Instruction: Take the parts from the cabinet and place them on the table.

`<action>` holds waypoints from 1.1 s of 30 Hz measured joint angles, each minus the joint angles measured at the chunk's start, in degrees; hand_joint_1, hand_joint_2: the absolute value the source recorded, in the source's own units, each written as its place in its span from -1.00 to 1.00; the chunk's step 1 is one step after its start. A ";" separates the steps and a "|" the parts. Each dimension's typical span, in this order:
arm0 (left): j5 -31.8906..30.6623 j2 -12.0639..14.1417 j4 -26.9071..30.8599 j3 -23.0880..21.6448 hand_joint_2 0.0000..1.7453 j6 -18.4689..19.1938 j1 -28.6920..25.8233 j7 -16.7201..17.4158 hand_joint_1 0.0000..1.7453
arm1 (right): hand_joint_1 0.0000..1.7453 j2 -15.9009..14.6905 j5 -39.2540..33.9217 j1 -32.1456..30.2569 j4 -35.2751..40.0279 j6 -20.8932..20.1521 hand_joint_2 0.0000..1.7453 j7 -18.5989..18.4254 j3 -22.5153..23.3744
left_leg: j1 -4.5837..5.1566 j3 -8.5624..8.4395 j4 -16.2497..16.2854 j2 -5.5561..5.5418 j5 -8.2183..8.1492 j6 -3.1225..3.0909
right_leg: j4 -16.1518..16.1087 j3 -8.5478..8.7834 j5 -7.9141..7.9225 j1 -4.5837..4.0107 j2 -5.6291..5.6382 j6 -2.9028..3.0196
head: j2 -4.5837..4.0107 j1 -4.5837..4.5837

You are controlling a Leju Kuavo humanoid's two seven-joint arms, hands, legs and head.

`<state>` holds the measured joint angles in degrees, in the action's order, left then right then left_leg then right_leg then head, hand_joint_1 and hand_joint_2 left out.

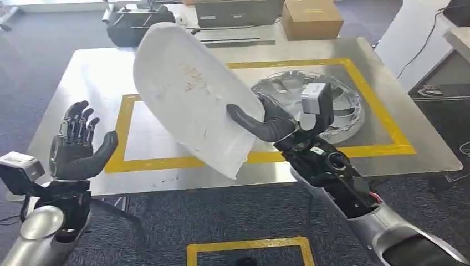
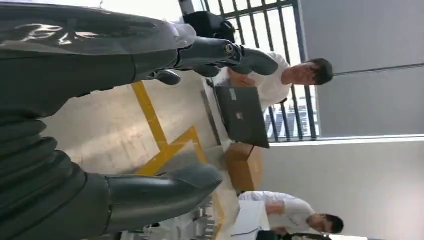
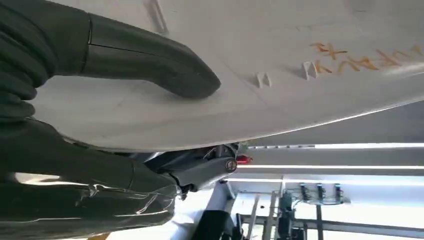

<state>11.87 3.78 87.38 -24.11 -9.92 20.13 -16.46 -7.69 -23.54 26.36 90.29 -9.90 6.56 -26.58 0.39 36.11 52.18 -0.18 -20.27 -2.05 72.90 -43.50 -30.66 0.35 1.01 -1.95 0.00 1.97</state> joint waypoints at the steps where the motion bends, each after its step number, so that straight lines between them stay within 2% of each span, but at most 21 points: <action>1: 0.00 -0.07 -0.02 0.00 1.00 0.15 0.01 0.00 -1.00 | 1.00 0.00 0.00 0.08 -0.20 0.02 1.00 0.04 0.02 | -0.30 -0.38 0.32 -0.09 -0.44 0.32 | -3.67 1.48 2.58 0.33 -0.22 -0.54 | 0.00 0.09; 3: 0.00 -0.17 -0.02 0.00 1.00 0.24 0.09 0.00 -1.00 | 1.00 0.00 0.04 0.55 -0.57 0.11 1.00 0.09 0.02 | -0.93 -1.17 1.51 -0.21 -1.73 1.18 | -15.15 6.85 8.67 1.31 -0.76 -1.70 | 0.00 0.52; 4: 0.00 -0.17 0.00 0.00 1.00 0.28 0.18 -0.02 -1.00 | 1.00 0.00 0.04 0.87 -0.85 0.18 1.00 0.18 0.04 | -0.78 -1.14 1.92 -0.36 -2.25 1.71 | -17.07 8.16 7.25 1.00 -0.53 -2.41 | -0.02 0.90; 5: 0.00 -0.20 0.00 0.00 1.00 0.30 0.31 0.04 -1.00 | 1.00 0.00 0.04 1.11 -0.92 0.17 1.00 0.17 0.02 | -0.69 -0.83 2.64 -0.36 -2.37 1.97 | -17.73 9.08 7.33 1.07 -0.38 -1.03 | 0.00 1.25; 7: -0.02 -0.26 0.02 -0.02 1.00 0.35 0.28 -0.02 -1.00 | 1.00 0.00 0.04 1.07 -1.16 0.20 1.00 0.13 -0.02 | -0.72 -1.04 2.36 -0.38 -2.45 2.27 | -17.35 9.07 6.98 0.62 -0.28 -0.02 | -0.02 0.61; 9: 0.00 -0.28 0.00 0.00 1.00 0.33 0.30 0.00 -1.00 | 1.00 0.00 0.04 1.39 -1.27 0.17 1.00 0.17 0.00 | -0.92 -1.11 2.86 -0.29 -3.31 2.89 | -17.59 9.77 6.83 0.89 -0.22 0.93 | 0.00 0.68; 10: -0.02 -0.28 0.00 0.00 1.00 0.35 0.44 -0.02 -1.00 | 1.00 0.00 0.04 1.56 -1.27 0.20 1.00 0.22 0.00 | -0.95 -0.40 5.13 -0.15 -4.30 3.10 | -17.59 10.16 6.57 0.87 -0.23 1.34 | 0.00 0.05; 12: -0.02 -0.28 -0.09 0.00 1.00 0.35 0.72 -0.09 -1.00 | 1.00 0.00 0.28 1.84 -1.51 0.26 1.00 0.22 -0.02 | -0.95 4.78 15.05 -0.13 -8.22 3.41 | -17.59 10.66 6.11 0.71 -0.36 2.01 | -0.02 -0.72; 14: 0.07 -0.28 -0.35 -0.02 1.00 0.52 0.68 -0.20 -1.00 | 1.00 0.00 0.37 1.88 -1.81 0.37 1.00 0.15 -0.13 | -0.93 9.56 22.37 -0.14 -9.93 3.35 | -17.59 11.01 5.71 0.44 -0.37 2.32 | 0.00 -0.79; 15: 0.22 -0.28 -0.48 0.00 1.00 0.52 0.69 -0.24 -1.00 | 1.00 0.02 0.39 1.97 -2.03 0.42 1.00 0.15 -0.15 | -0.92 10.12 22.27 -0.14 -8.95 3.14 | -17.59 11.26 5.51 0.33 -0.31 2.36 | 0.00 -0.79; 16: 0.42 -0.28 -0.50 0.00 1.00 0.59 0.71 -0.28 -1.00 | 1.00 0.02 0.61 2.13 -2.18 0.44 1.00 0.18 -0.18 | -0.87 9.02 18.97 -0.15 -6.45 2.77 | -17.59 11.65 5.20 0.23 -0.19 2.34 | -0.02 -0.83; 18: 0.61 -0.28 -0.52 0.00 1.00 0.68 0.92 -0.48 -1.00 | 1.00 0.07 1.07 2.64 -2.51 0.44 1.00 0.22 -0.20 | -0.56 3.90 7.80 -0.16 -0.42 1.85 | -17.59 12.61 4.52 0.20 -0.02 2.17 | 0.00 -0.83; 19: 0.68 -0.28 -0.52 -0.02 1.00 0.68 1.14 -0.57 -1.00 | 1.00 0.07 1.07 2.83 -2.69 0.44 1.00 0.24 -0.22 | -0.27 2.03 3.44 -0.16 0.37 1.48 | -17.69 12.88 4.19 0.24 -0.03 2.00 | 0.00 -0.85; 21: 0.94 -0.39 -0.59 -0.02 1.00 0.70 1.50 -0.76 -1.00 | 1.00 0.09 1.07 3.13 -3.08 0.44 1.00 0.31 -0.28 | 0.23 1.42 2.94 -0.18 -0.32 1.51 | -17.72 12.78 3.86 0.14 0.06 1.41 | -0.02 -0.85; 23: 1.07 -0.37 -0.83 -0.02 1.00 0.77 1.50 -0.85 -1.00 | 1.00 0.09 1.07 3.19 -3.52 0.44 1.00 0.33 -0.55 | 0.39 1.29 2.88 -0.27 -0.71 0.98 | -18.31 13.22 3.63 0.26 -0.01 0.87 | 0.00 -0.92; 24: 1.18 -0.43 -0.87 -0.02 1.00 0.79 1.53 -0.85 -1.00 | 1.00 0.09 1.07 3.44 -3.71 0.44 1.00 0.33 -0.61 | -0.27 0.53 1.91 -0.23 -0.58 0.83 | -18.33 13.31 3.23 -0.10 0.02 0.46 | 0.00 -0.70; 25: 1.18 -0.55 -1.01 -0.02 1.00 0.81 1.60 -0.94 -1.00 | 1.00 0.09 1.09 3.65 -3.98 0.44 1.00 0.35 -0.66 | -0.29 -0.09 1.48 -0.22 -0.60 0.75 | -17.13 12.77 2.38 0.03 -0.22 0.38 | -0.02 -0.50; 26: 1.18 -0.57 -1.12 -0.02 1.00 0.85 1.81 -1.03 -1.00 | 1.00 0.09 1.09 4.06 -4.35 0.44 1.00 0.33 -0.74 | 0.08 -0.24 1.77 -0.45 -0.88 1.29 | -17.04 13.04 5.42 -0.09 -0.33 1.06 | 0.00 0.02; 27: 1.20 -0.66 -1.31 -0.04 1.00 0.87 1.84 -1.07 -1.00 | 1.00 0.09 1.20 4.44 -4.78 0.41 1.00 0.33 -0.81 | 0.10 -0.33 1.73 -0.49 -0.92 1.35 | -16.85 13.69 4.18 -0.11 -0.41 1.74 | -0.02 0.09; 28: 1.25 -0.66 -1.44 -0.07 1.00 0.87 1.85 -1.09 -1.00 | 1.00 0.09 1.31 4.62 -5.00 0.33 1.00 0.28 -0.92 | 0.22 -0.33 1.94 -0.49 -1.09 1.22 | -17.67 14.08 4.31 -0.09 -0.47 1.83 | -0.02 0.04; 33: 1.25 -0.66 -1.55 -0.07 1.00 0.85 1.83 -1.31 -1.00 | 1.00 0.48 2.22 6.44 -7.92 -0.98 1.00 0.72 -1.55 | 0.36 -0.10 2.21 -0.48 -1.38 0.91 | -18.96 14.84 3.41 -0.02 -0.65 1.48 | 0.00 0.68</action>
<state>13.12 3.13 85.83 -24.17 -9.07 21.97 -17.77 -7.21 -21.32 32.80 82.37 -10.88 7.28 -28.13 0.76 36.00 54.39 -0.66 -21.65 -1.13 53.95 -28.66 -27.25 0.32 0.36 -0.47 0.00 2.64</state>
